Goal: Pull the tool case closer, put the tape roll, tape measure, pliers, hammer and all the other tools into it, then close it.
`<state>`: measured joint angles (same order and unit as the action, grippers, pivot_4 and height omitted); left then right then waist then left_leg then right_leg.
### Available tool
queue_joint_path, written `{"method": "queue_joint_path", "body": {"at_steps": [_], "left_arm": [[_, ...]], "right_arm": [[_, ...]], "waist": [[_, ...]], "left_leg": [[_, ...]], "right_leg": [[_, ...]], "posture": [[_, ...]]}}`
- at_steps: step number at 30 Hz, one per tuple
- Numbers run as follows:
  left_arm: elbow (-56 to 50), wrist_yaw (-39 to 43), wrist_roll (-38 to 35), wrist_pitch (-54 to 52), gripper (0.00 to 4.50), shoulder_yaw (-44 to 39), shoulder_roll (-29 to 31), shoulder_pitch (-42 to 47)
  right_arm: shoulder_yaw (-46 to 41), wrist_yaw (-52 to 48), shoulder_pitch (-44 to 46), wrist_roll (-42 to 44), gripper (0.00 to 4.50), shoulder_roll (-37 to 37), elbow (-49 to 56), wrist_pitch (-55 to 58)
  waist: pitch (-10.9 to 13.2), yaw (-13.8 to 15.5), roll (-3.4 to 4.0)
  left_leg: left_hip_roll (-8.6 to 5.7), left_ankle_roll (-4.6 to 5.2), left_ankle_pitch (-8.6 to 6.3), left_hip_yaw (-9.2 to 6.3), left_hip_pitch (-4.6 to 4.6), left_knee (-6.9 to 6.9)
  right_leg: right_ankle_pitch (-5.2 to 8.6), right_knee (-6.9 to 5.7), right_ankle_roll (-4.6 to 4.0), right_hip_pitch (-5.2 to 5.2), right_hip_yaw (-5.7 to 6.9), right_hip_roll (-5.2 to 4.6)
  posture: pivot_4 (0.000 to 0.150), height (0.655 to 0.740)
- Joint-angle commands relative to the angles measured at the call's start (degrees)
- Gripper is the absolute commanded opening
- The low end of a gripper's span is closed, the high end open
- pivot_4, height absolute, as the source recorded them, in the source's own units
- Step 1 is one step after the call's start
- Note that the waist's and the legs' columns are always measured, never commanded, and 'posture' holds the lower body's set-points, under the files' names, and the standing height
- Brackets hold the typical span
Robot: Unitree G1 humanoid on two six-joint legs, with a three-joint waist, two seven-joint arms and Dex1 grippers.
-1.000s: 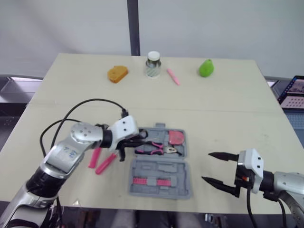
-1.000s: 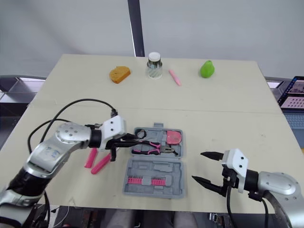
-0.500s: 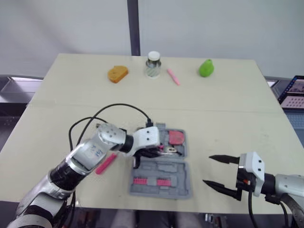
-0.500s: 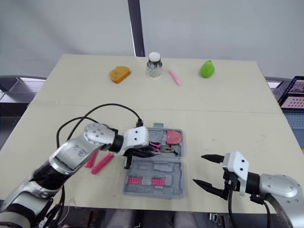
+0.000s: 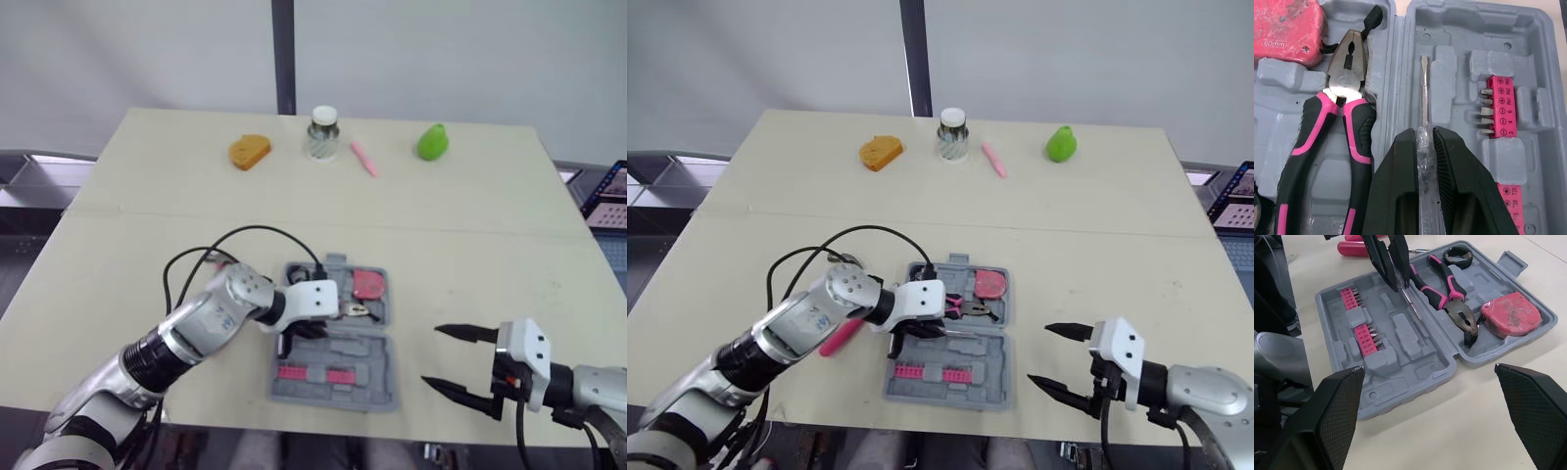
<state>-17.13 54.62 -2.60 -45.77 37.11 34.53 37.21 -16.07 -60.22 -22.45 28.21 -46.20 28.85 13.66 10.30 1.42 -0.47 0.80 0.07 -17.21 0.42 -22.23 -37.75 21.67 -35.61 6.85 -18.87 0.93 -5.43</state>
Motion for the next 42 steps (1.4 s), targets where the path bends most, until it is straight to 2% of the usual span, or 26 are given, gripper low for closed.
{"method": "queue_joint_path", "body": {"at_steps": [1,18,42], "left_arm": [[-0.4,0.4,0.7,0.2,0.02,0.3,-0.9,0.7],[3.9,0.5,3.5,-0.3,0.02,2.6,-4.8,1.5],[7.3,0.2,4.9,0.6,0.02,2.6,-6.7,1.5]], "right_arm": [[-2.0,-1.1,-1.1,0.6,4.5,-0.3,1.5,-1.3],[-3.0,0.0,-3.9,0.4,4.5,0.2,3.5,-0.9],[-3.7,0.7,-4.8,0.8,4.5,0.3,4.3,-0.2]], "waist": [[0.0,0.0,0.0],[0.0,0.0,0.0],[0.0,0.0,0.01]], "left_leg": [[0.0,0.0,0.0,0.0,0.0,0.0],[0.0,0.01,0.0,0.0,0.0,-0.07],[0.0,0.01,-0.01,0.0,0.0,-0.11]], "right_leg": [[0.0,0.0,0.0,0.0,0.0,0.0],[0.0,-0.05,0.0,0.0,0.0,0.02],[0.0,-0.1,0.01,0.0,0.01,0.02]], "posture": [[0.15,0.7159],[0.15,0.7159],[0.15,0.7159]]}}
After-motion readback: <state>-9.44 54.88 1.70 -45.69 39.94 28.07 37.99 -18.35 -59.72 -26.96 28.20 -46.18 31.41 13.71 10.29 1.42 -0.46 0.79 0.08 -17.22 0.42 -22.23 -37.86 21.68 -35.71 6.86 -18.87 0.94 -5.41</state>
